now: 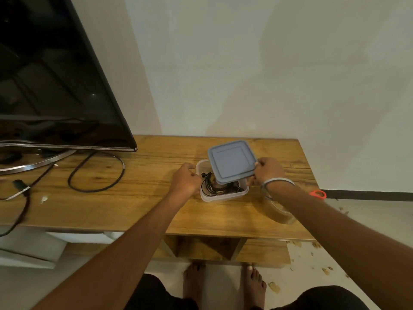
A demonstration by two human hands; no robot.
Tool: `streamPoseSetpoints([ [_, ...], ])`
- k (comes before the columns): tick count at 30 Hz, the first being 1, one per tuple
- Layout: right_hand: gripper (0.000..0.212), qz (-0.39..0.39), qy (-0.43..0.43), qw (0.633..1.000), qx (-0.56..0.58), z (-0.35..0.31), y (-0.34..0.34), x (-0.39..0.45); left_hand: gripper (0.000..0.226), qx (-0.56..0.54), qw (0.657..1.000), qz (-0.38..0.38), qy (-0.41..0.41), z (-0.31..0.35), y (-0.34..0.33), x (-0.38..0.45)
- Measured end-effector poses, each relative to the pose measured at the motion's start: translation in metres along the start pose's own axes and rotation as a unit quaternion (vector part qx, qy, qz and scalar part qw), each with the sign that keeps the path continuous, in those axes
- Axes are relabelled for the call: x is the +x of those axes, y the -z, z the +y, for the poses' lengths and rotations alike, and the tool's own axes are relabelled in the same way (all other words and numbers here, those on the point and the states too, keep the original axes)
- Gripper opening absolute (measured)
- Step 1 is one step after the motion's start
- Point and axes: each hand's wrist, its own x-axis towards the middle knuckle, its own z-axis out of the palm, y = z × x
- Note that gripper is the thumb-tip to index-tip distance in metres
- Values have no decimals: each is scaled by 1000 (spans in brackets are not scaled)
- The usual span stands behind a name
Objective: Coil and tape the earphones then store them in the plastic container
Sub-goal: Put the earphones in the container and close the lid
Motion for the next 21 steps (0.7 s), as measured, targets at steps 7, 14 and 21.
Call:
streamPoseSetpoints([
  [7,26,-27,24,995,-88,-2,-10,-17,40,14,1000,-5,-5,-1,2,0],
  [14,24,-44,50,972,-227,-2,-13,-24,51,15,999,-27,-17,-2,5,-7],
  [21,25,-57,63,959,-272,-5,-12,-25,37,-2,999,-37,-37,-6,5,-9],
])
